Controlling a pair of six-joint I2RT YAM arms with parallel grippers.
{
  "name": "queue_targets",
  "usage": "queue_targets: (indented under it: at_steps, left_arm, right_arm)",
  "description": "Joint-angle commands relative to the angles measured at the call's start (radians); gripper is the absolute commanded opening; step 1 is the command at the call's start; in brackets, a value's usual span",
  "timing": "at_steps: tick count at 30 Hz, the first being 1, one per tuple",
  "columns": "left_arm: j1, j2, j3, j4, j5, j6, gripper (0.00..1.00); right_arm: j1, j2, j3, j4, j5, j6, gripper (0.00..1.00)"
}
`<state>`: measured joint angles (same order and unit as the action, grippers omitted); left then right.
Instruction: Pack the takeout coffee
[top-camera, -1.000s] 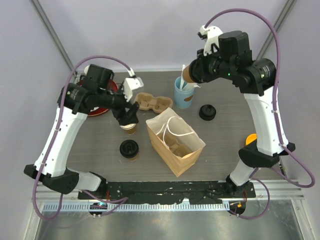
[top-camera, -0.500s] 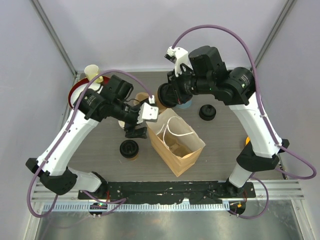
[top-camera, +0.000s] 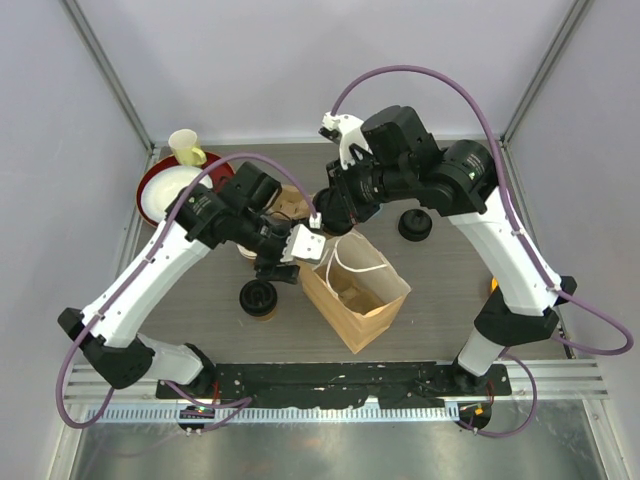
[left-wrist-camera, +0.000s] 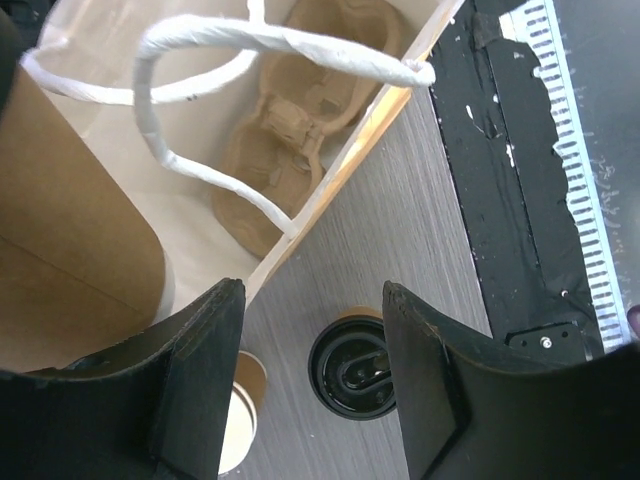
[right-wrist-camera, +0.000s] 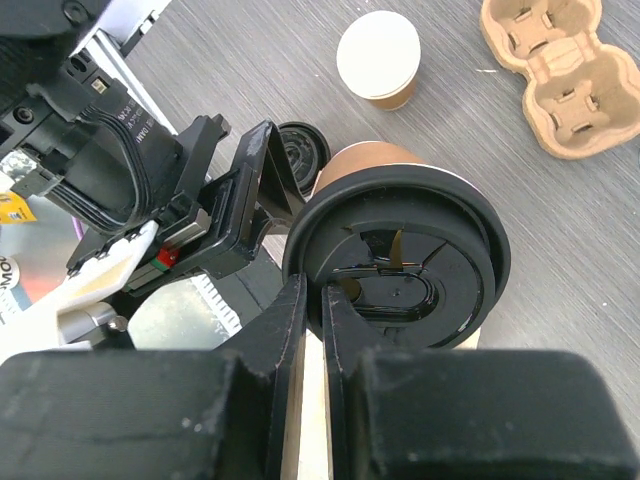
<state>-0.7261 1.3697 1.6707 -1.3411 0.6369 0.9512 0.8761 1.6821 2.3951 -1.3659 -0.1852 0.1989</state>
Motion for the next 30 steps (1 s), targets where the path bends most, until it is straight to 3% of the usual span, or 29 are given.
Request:
queue_targets:
  at_steps: [1,10,15,25,30]
  left_arm:
    - [-0.003,-0.027,-0.028,0.020,0.004,0.040,0.61]
    - [-0.003,0.003,-0.011,0.060,0.023,0.011,0.62]
    - [-0.003,0.006,-0.032,0.045,0.014,0.035,0.59]
    - [-0.010,0.035,-0.028,0.013,-0.011,0.092,0.44]
    - [-0.022,0.031,-0.061,-0.007,-0.020,0.130,0.29]
  right_arm:
    - [0.006,-0.027,0.003,-0.139,0.027,0.019,0.01]
    - [0.012,-0.059,-0.016,-0.139,0.023,0.062,0.01]
    - [0.011,-0.105,-0.123,-0.139,0.038,0.085,0.01]
    - [0.012,-0.091,-0.215,-0.140,0.089,0.097,0.01]
    - [0.012,-0.024,-0.183,-0.139,0.138,0.102,0.01]
